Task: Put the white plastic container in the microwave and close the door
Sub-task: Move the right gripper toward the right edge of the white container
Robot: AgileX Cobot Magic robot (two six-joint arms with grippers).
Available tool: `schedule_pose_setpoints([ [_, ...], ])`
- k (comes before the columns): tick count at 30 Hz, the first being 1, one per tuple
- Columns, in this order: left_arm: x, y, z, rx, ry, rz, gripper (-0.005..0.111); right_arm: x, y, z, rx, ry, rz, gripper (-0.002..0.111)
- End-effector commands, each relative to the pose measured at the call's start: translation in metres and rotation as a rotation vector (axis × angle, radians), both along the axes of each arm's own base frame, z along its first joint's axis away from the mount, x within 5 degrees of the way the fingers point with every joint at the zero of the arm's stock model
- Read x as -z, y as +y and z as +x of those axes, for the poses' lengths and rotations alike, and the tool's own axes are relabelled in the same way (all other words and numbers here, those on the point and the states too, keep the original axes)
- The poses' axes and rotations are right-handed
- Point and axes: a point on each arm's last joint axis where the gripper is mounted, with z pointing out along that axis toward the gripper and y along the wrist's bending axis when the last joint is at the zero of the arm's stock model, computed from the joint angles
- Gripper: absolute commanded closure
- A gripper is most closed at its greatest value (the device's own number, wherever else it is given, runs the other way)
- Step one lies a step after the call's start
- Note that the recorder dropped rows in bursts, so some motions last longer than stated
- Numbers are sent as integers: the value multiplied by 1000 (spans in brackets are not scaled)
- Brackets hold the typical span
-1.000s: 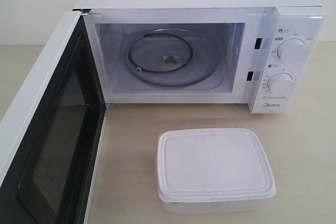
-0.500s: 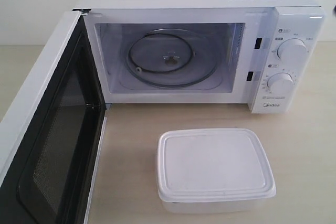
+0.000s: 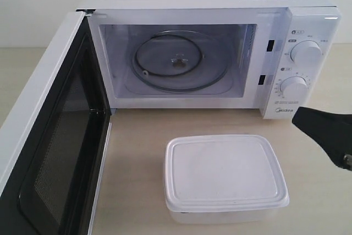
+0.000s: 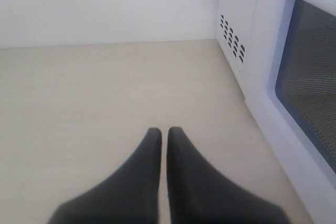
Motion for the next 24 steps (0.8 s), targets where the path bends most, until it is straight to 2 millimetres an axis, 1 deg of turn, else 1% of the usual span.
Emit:
schedule_pose_setpoints([
  [1,1,0,0,-5,3,-7,102,0,0,0,41,55,116,108],
  [5,1,0,0,-5,3,-7,102,1,6,-4,-34,3,18,108],
  [6,1,0,0,-5,3,-7,102,2,8,-5,-54,16,11,108],
  [10,1,0,0,-5,3,-7,102,13,22,-10,-145,107,-27,108],
  [15,1,0,0,-5,3,-7,102,35,41,-11,-214,257,-74,108],
  [21,1,0,0,-5,3,-7,102,64,53,-10,-199,456,-139,108],
  [24,1,0,0,-5,3,-7,102,76,51,-12,-185,540,-213,108],
])
